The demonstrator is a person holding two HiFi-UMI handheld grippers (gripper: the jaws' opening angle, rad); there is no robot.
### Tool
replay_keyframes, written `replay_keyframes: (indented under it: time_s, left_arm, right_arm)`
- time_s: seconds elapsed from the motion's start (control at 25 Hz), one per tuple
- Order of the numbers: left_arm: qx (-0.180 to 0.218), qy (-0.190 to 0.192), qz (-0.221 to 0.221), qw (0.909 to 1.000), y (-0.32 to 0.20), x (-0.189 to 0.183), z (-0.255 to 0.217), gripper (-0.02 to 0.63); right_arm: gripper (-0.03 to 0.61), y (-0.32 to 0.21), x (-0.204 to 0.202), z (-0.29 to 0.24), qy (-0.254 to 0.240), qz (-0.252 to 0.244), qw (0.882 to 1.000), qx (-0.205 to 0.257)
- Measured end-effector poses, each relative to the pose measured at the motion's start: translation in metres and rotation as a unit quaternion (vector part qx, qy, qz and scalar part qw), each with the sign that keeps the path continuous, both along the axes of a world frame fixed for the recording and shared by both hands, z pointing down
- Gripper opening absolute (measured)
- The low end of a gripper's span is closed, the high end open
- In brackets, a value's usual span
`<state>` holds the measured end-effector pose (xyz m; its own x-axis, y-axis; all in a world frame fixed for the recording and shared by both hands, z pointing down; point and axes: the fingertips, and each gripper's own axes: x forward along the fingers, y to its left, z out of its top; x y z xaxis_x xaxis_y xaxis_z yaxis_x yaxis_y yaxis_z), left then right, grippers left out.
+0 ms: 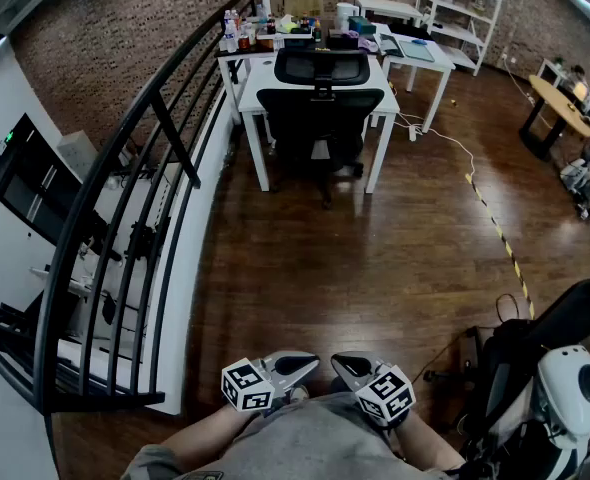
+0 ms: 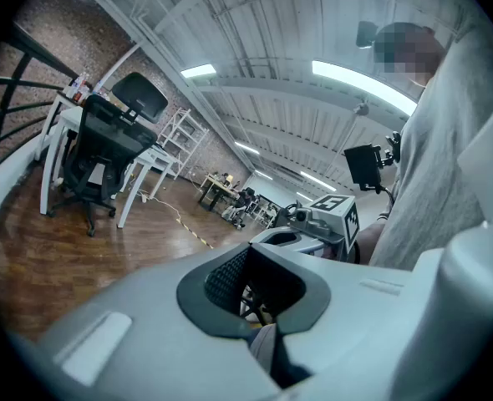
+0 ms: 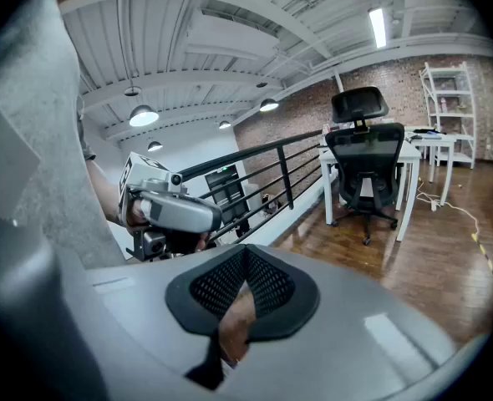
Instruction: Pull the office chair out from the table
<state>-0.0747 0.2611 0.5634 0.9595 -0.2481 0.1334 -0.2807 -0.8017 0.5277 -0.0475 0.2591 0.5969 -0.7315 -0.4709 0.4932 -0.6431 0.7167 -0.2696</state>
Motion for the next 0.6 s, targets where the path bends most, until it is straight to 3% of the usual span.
replay_keyframes:
  time_s: [0.28, 0.6]
  left_arm:
    - [0.009, 0.008, -0.018, 0.9998, -0.052, -0.004, -0.002, 0.006]
    - [-0.001, 0.002, -0.043, 0.9991, -0.137, 0.019, 0.000, 0.006]
  right_arm:
    - [0.006, -0.053, 0.002, -0.014, -0.005, 0.006, 1.000, 0.025]
    - [0.006, -0.139, 0.029, -0.028, -0.016, -0.005, 0.999, 0.044]
